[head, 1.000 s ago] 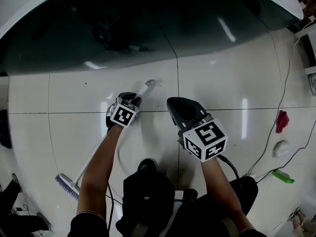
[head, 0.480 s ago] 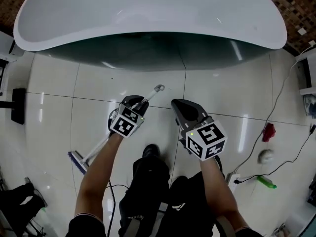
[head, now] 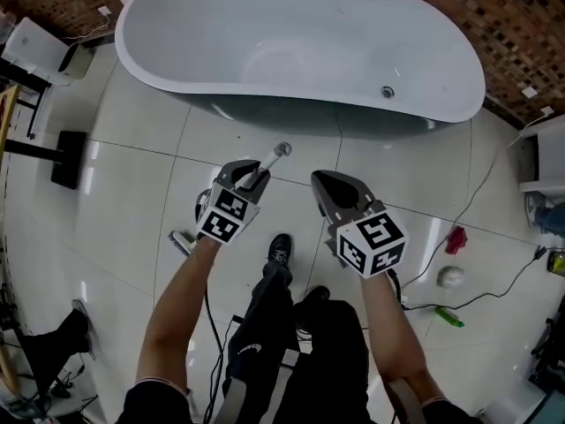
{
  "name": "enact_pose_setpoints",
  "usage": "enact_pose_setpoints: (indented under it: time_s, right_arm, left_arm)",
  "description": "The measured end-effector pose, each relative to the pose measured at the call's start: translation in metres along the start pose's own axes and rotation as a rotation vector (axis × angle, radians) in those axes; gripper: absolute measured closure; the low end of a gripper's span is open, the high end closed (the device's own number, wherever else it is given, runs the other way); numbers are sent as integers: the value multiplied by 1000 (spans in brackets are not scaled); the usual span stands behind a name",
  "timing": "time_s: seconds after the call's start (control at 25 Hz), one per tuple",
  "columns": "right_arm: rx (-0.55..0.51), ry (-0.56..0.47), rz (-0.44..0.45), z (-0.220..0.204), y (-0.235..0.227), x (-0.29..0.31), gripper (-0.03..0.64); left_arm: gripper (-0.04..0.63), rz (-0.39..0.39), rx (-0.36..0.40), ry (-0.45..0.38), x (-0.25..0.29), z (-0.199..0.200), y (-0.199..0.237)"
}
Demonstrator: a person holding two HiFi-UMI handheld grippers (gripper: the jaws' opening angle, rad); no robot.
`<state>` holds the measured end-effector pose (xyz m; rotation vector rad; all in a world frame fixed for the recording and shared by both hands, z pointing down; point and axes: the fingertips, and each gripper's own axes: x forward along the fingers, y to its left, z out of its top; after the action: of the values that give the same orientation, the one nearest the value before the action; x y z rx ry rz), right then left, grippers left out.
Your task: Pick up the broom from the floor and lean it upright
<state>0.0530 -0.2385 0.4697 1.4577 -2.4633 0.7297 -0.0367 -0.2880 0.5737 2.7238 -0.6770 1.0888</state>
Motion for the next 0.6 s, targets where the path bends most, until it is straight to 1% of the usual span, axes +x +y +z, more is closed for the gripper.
enact_pose_setpoints:
  time_s: [0.12, 0.32, 0.48, 0.6]
  right_arm:
    - [-22, -4, 40, 40, 30, -4, 615]
    - [-86, -6, 91, 103, 71, 10, 615]
    - [-146, 7, 118, 144, 97, 34, 615]
    - [-186, 36, 131, 166, 115, 51, 615]
  left_arm:
    - [499, 64, -28, -21, -50, 33, 25]
    - [497, 176, -103, -50, -118, 60, 79]
    - [497, 276, -173, -93, -165, 69, 125]
    - [497, 320, -221, -108, -190, 68, 155]
